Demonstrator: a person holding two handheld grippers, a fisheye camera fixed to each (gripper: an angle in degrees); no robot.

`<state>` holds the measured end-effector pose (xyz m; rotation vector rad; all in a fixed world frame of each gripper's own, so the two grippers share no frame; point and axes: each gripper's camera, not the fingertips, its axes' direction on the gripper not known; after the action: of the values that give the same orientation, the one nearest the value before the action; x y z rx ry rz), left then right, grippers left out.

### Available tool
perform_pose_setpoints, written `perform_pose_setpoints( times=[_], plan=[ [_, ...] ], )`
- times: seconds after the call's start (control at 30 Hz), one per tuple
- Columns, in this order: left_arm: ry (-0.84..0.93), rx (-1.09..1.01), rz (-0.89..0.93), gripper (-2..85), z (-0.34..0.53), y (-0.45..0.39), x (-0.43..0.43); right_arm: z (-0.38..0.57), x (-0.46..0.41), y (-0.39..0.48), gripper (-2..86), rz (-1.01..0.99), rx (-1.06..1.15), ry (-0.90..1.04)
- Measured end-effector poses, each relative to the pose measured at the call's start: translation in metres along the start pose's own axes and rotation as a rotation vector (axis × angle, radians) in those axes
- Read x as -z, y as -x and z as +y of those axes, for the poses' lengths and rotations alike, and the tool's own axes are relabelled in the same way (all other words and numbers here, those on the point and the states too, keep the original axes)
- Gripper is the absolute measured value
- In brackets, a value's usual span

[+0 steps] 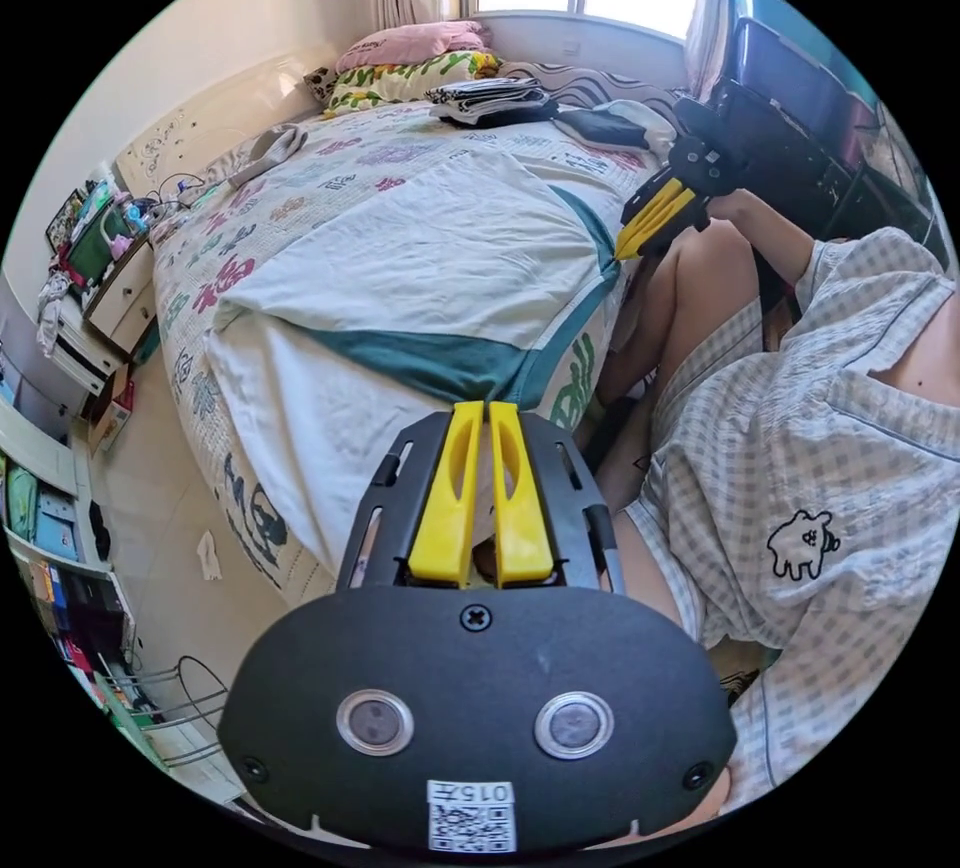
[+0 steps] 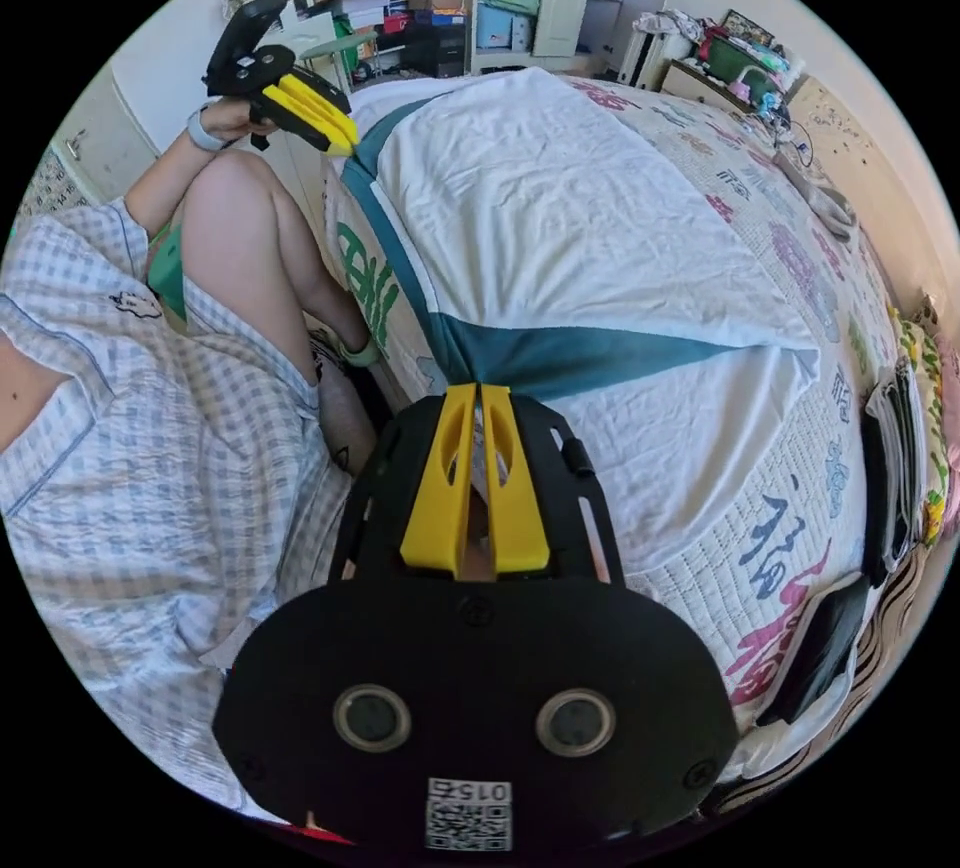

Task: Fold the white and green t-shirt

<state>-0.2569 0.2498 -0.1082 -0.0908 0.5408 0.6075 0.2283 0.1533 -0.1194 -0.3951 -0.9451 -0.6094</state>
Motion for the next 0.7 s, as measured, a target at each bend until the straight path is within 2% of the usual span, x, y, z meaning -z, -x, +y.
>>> perform_pose_setpoints(
  times=[0.07,0.13,0.2,0.27,0.33,0.4,0.5,0.57,0.63,0.7],
  plan=[
    [-0.051,0.048,0.074,1.2,-0.003,0.020,0.019,0.006,0.033,-0.024,5.1,-0.082,-0.032,-0.113],
    [-0.173,0.126,0.097,1.5,-0.006,0.049,0.048,0.010,0.067,-0.056,6.8,0.024,-0.135,-0.221],
    [-0.339,0.293,0.042,2.4,-0.019,0.101,0.085,0.009,0.103,-0.111,7.1,0.205,-0.342,-0.327],
    [-0.394,0.408,-0.020,3.7,-0.037,0.142,0.098,0.003,0.116,-0.159,6.9,0.172,-0.460,-0.342],
    [-0.357,0.508,-0.050,5.8,-0.058,0.184,0.093,-0.002,0.115,-0.203,7.4,0.095,-0.559,-0.337],
    [-0.282,0.620,0.002,7.1,-0.079,0.233,0.066,-0.002,0.102,-0.247,8.5,0.025,-0.671,-0.314],
    [-0.266,0.682,0.152,7.9,-0.091,0.266,0.034,0.006,0.092,-0.274,9.5,-0.062,-0.708,-0.362],
    [-0.230,0.701,0.178,8.8,-0.103,0.282,0.028,0.006,0.096,-0.291,9.2,-0.140,-0.716,-0.375],
    [-0.292,0.743,0.227,9.0,-0.106,0.297,0.027,0.008,0.101,-0.304,8.7,-0.198,-0.726,-0.434],
    [-0.258,0.798,0.297,8.4,-0.112,0.318,0.016,0.001,0.100,-0.317,8.1,-0.174,-0.725,-0.357]
  ],
)
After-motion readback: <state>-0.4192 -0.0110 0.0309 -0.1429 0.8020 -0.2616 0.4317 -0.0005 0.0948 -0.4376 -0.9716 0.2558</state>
